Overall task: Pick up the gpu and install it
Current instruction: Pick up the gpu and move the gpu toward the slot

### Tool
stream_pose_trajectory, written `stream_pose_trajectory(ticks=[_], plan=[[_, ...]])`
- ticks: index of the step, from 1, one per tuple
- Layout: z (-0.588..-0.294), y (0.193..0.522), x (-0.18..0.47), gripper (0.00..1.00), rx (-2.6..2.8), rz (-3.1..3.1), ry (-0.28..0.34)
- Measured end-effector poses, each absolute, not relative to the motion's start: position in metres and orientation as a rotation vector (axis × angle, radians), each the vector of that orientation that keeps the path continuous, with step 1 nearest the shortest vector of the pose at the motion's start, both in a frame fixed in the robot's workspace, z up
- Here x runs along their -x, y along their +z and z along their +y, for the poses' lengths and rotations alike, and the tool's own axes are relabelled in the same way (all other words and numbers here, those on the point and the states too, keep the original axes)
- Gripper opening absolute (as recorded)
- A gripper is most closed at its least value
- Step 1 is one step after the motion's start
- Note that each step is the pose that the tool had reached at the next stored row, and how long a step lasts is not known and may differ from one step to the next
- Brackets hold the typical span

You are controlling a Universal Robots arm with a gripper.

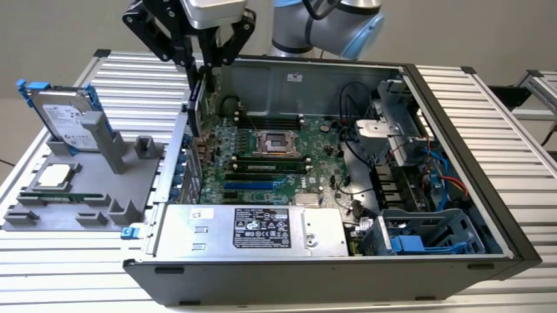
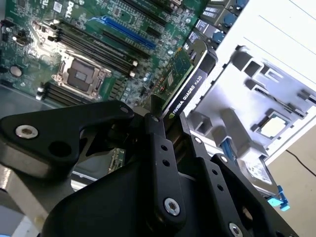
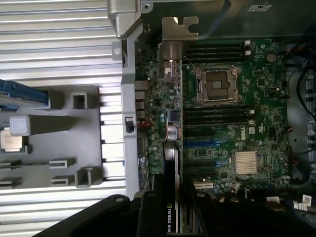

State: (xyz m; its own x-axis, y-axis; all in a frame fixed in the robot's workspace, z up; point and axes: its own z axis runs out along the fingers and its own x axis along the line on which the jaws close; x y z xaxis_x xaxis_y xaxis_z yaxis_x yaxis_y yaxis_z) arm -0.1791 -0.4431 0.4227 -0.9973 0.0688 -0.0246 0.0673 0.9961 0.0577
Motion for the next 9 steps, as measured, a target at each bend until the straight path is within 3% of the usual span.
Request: stream_pose_trajectory(ticks=[9], plan=[[-0.443, 0.423, 0.167, 0.0, -0.106, 3.112, 0.089]])
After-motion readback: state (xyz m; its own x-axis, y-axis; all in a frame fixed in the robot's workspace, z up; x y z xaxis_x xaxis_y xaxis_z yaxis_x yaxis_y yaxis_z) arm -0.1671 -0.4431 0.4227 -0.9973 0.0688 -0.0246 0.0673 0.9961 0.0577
